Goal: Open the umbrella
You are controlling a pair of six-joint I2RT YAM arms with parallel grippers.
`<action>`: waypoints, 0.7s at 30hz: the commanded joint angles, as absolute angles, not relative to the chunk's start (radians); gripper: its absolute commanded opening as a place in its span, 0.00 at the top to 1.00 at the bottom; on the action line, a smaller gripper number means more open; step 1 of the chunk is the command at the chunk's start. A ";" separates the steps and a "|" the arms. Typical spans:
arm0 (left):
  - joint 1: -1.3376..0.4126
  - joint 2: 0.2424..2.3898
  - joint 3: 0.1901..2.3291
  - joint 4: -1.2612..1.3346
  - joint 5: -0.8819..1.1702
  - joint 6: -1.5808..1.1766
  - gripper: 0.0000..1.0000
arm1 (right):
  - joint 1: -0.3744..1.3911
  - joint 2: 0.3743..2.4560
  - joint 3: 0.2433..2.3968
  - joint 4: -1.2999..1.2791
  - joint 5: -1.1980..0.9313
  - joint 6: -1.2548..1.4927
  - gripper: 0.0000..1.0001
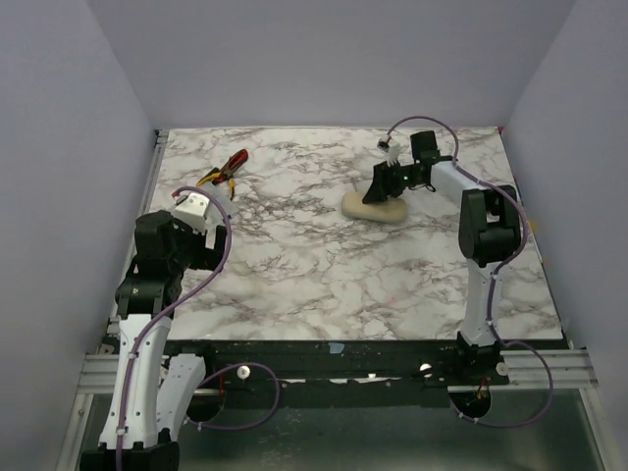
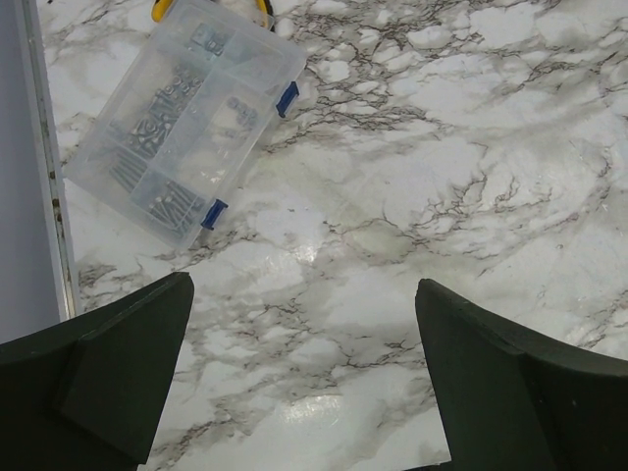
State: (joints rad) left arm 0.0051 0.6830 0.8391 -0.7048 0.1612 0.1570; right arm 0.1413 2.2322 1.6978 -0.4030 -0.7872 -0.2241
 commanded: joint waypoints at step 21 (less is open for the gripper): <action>-0.230 0.557 0.542 -0.654 0.769 0.812 0.05 | 0.357 1.700 1.338 -0.817 -0.696 -0.921 0.00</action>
State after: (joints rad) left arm -0.1478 0.5522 0.5819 -0.7395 0.7708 0.6926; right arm 0.3641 1.8198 1.3121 -0.7795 -0.7921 -0.9222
